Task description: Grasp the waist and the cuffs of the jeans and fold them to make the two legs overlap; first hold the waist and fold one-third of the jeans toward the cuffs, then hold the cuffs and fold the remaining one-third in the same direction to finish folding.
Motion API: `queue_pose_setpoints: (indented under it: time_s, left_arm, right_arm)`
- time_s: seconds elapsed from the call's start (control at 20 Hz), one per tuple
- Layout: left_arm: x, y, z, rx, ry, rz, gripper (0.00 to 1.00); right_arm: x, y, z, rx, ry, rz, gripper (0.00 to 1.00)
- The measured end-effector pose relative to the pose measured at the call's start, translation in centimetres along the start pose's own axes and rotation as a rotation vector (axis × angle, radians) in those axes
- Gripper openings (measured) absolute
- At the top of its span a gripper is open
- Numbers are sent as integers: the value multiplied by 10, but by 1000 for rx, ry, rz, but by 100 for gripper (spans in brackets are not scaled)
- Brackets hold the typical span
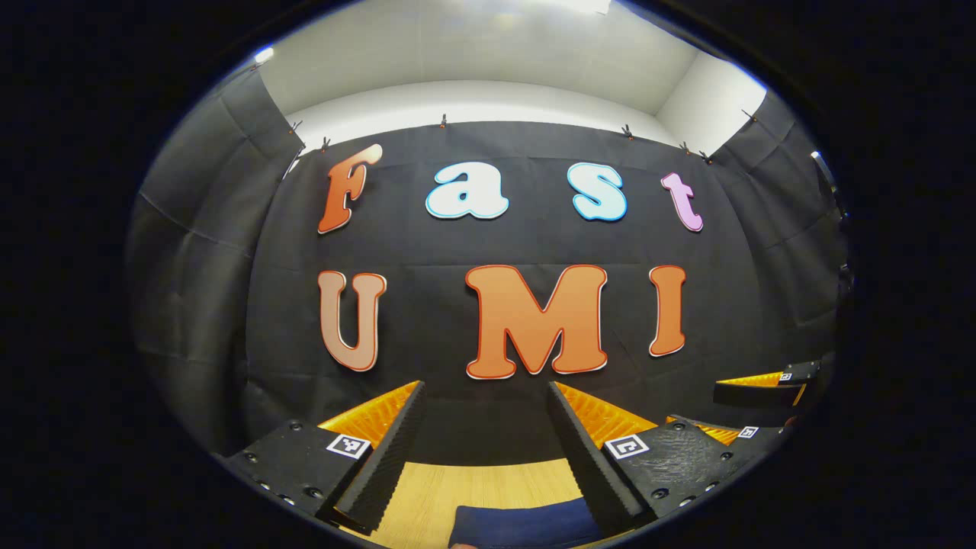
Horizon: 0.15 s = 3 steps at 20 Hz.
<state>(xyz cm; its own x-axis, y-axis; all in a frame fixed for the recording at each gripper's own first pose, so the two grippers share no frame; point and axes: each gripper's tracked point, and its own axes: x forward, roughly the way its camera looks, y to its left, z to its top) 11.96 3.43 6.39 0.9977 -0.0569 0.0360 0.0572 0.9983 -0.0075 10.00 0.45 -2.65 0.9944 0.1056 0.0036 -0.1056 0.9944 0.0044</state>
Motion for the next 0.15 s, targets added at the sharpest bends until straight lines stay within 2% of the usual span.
queue_pose_setpoints:
  time_s: [0.15]
  left_arm:
    - [0, 2, 4, -12, -9, 9, 95]
  right_arm:
    - [6, -3, -2, -7, 12, -5, 89]
